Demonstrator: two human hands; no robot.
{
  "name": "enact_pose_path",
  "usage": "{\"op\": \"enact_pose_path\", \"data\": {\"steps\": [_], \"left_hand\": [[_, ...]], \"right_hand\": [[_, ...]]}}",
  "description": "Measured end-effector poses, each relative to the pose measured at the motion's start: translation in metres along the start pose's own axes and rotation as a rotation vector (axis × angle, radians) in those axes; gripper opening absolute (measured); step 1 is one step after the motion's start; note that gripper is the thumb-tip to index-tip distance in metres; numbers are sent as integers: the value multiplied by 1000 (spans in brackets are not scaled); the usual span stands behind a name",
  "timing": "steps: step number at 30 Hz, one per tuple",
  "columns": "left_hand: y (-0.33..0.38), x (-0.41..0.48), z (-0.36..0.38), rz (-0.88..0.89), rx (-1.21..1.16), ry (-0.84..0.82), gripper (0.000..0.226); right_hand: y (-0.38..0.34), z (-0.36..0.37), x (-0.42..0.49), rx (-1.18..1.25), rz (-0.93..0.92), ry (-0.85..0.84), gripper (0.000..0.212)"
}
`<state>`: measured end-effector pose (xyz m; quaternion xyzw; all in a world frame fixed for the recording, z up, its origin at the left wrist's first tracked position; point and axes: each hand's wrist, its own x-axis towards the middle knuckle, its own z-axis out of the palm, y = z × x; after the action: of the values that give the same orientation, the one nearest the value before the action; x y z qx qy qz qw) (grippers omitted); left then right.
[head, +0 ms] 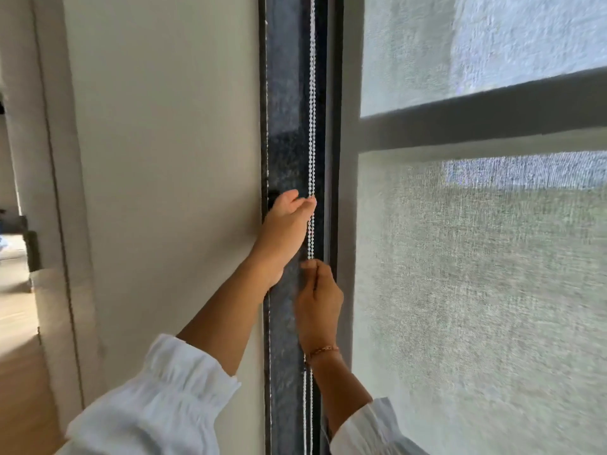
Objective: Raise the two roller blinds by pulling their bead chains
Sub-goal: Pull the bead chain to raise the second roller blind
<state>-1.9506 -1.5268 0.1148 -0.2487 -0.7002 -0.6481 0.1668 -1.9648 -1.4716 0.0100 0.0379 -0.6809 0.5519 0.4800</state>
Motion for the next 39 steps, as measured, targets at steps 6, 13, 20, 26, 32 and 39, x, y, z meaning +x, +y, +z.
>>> {"op": "enact_pose_path", "data": {"steps": [6, 13, 20, 26, 32, 39], "left_hand": [[31, 6, 12, 74, -213, -40, 29], [46, -7, 5, 280, -238, 211, 38], [57, -20, -18, 355, -338, 1, 38], [59, -23, -36, 274, -486, -149, 35], [62, -24, -48, 297, -460, -158, 35], [61, -28, -53, 465, -52, 255, 30]], "right_hand": [[20, -4, -52, -78, -182, -5, 27], [9, -8, -62, -145, -292, 28, 31], [-12, -9, -30, 199, 178, 192, 23], [-59, 3, 12, 268, 139, -92, 35], [-101, 4, 21, 561, 191, -315, 36], [-106, 5, 24, 486, 45, -59, 47]]}}
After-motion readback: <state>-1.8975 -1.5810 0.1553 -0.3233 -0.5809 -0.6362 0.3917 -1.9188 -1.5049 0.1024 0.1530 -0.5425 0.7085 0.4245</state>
